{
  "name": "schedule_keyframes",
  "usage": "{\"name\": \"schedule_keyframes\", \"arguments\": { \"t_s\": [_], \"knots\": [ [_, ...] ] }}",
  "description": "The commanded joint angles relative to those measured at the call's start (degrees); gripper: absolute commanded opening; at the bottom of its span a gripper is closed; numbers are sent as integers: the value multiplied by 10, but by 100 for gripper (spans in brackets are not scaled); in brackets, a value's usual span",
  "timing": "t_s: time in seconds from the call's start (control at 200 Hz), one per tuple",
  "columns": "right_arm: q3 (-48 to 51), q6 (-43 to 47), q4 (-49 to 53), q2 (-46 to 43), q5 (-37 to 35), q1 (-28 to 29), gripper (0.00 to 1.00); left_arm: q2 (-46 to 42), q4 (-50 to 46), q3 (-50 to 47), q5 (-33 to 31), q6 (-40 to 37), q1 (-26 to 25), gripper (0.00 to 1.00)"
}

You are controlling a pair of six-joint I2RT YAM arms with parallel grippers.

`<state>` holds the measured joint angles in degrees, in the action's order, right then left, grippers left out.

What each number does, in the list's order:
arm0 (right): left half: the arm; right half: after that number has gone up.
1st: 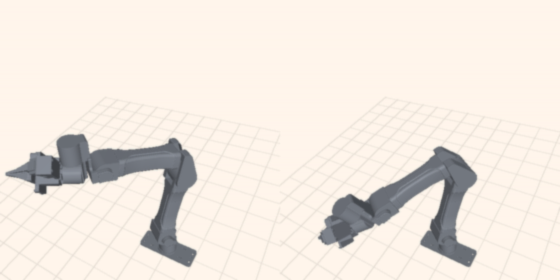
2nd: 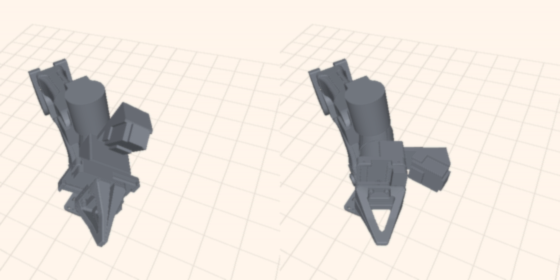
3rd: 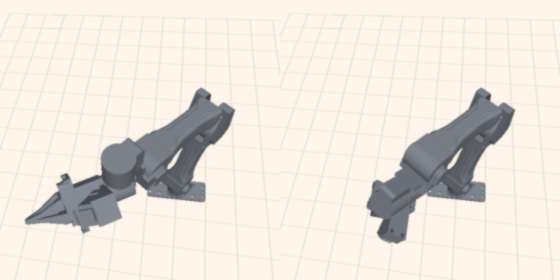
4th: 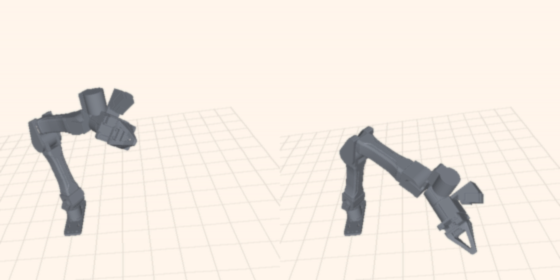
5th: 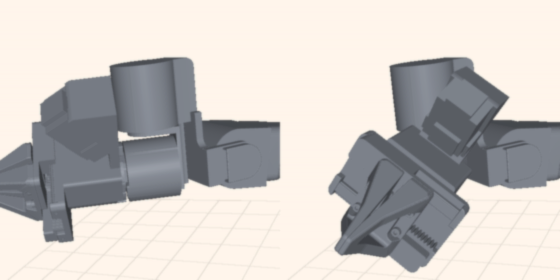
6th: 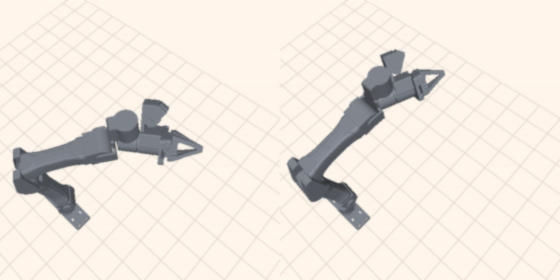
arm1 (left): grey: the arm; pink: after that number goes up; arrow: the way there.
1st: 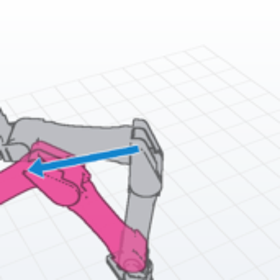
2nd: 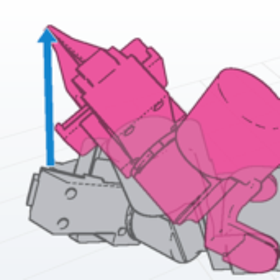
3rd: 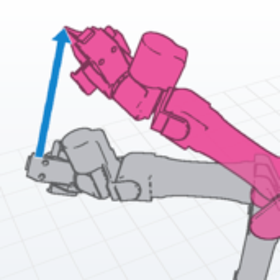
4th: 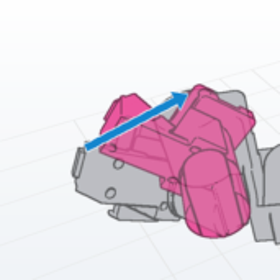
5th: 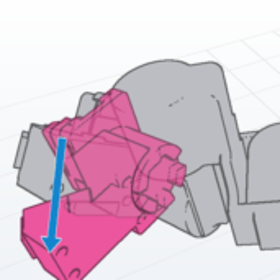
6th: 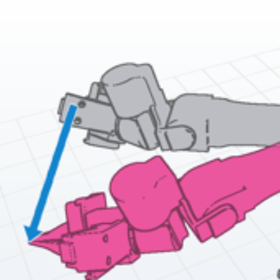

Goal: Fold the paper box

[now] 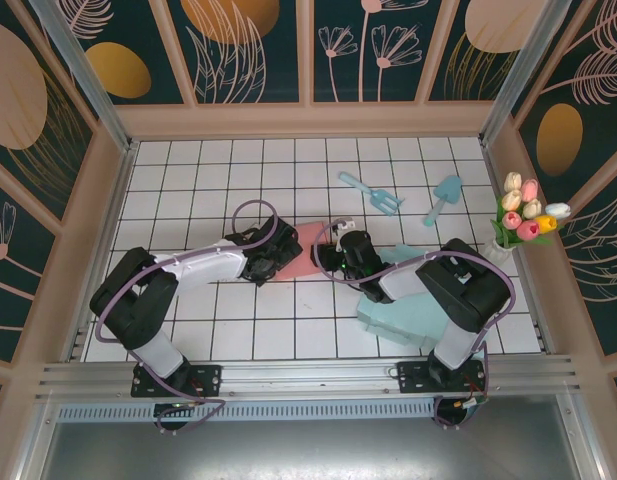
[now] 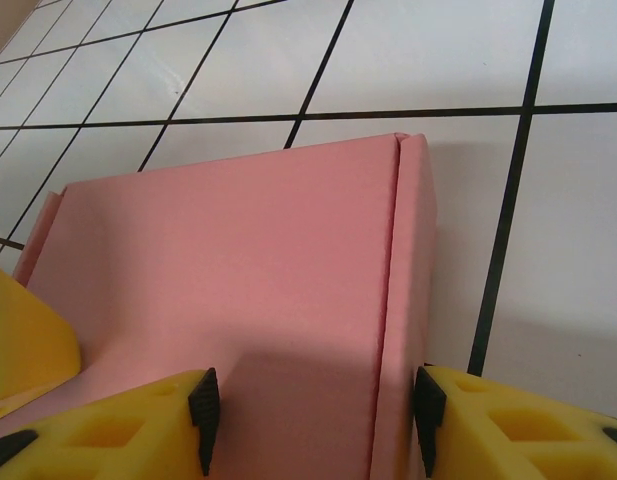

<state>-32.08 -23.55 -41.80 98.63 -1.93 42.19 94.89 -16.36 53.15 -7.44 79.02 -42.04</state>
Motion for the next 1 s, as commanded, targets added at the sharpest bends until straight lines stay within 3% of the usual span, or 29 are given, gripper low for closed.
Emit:
{"name": "schedule_keyframes", "arguments": {
  "t_s": [0.0, 0.4, 0.996],
  "knots": [
    [11, -15, 0, -3, 8, 7, 56, 6, 25, -7, 30, 30, -1, 95],
    [7, -34, -17, 19, 0, 24, 56, 13, 68, -13, 97, 76, -8, 94],
    [9, -51, -40, 33, -34, 57, 55, 21, 48, 17, 105, 125, -14, 94]
  ]
}}
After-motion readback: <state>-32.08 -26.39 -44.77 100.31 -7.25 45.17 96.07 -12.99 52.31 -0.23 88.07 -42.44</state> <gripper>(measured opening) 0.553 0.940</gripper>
